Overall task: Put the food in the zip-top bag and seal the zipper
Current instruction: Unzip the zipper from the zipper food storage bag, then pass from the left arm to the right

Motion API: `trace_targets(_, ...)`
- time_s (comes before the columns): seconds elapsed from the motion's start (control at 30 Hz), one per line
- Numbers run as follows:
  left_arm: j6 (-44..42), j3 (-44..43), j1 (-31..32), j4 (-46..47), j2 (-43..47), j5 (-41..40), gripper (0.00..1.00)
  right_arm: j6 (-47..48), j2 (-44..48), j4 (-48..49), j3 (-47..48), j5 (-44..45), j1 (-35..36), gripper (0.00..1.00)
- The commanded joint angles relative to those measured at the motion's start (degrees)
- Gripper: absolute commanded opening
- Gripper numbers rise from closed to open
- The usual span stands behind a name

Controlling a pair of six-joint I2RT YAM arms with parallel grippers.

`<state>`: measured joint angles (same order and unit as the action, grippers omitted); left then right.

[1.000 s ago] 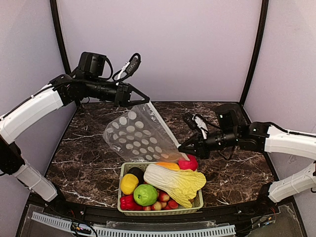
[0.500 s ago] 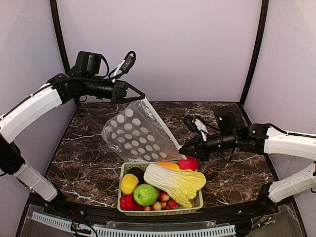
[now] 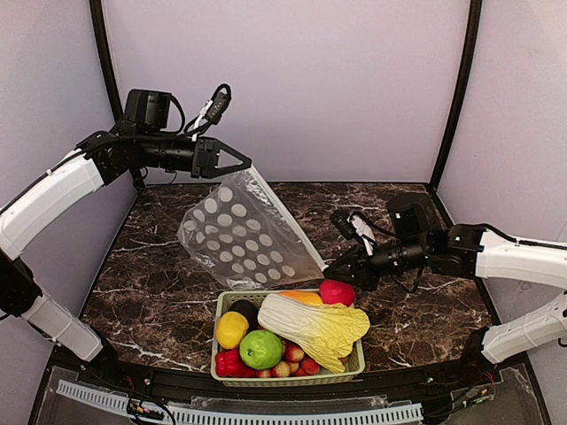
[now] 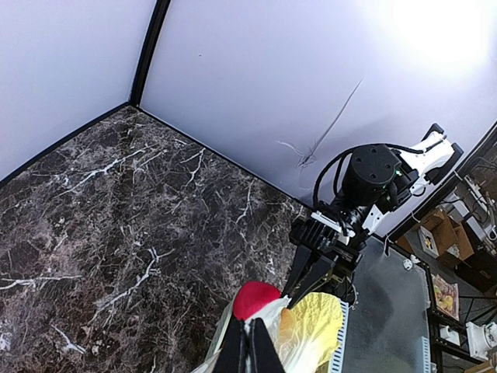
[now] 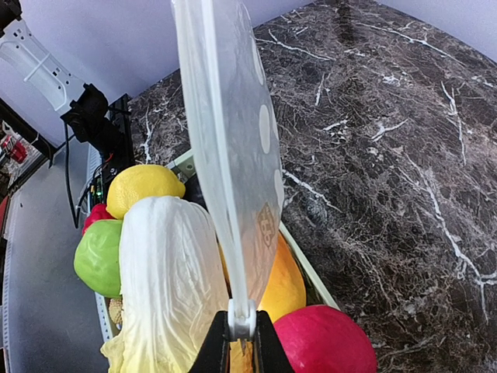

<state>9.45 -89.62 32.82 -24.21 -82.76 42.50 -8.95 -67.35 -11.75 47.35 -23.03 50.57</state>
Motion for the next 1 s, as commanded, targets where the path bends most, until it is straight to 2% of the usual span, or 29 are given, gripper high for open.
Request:
trace_targets(0.0,0.63,1.18,-0.74,2.67,2.89,-0.07,0.01,-0.54,1.08,-1.44,-0.95,0.27,-0.34,0.07)
trace_targets(0.07,0.72,1.42,-0.74,2.76,2.97,0.11,0.01,-0.69,1.17,-1.43,-0.9,0.34,-0.29,0.13)
trace_targets(0.13,0.55,1.65,-0.74,2.64,2.87,1.52,0.01,-0.95,1.63,-1.37,-0.67,-0.66,-0.28,0.26)
trace_targets(0.2,0.05,2.02,-0.74,2.46,2.56,4.38,0.01,-1.31,2.64,-0.9,0.05,-2.43,-0.29,0.44)
trace_targets(0.27,-0.17,3.02,-0.74,3.1,2.59,7.85,0.01,-1.69,4.39,-0.24,0.72,-2.7,-0.3,0.56)
trace_targets(0.37,0.4,4.83,-0.74,4.46,2.95,11.47,0.01,-1.86,7.3,0.15,1.99,-0.5,-0.34,0.63)
trace_targets(0.5,0.38,6.55,-0.74,4.82,3.4,14.25,0.01,-2.03,8.29,0.02,4.19,4.58,-0.29,0.66)
trace_targets(0.63,0.77,8.35,-0.74,5.99,4.28,14.36,0.01,-1.75,5.56,-0.85,6.81,8.36,-0.29,0.63)
trace_targets(0.97,2.24,9.16,-0.76,7.62,4.71,15.65,0.0,-1.22,-2.2,-0.64,10.26,6.65,-0.29,0.47)
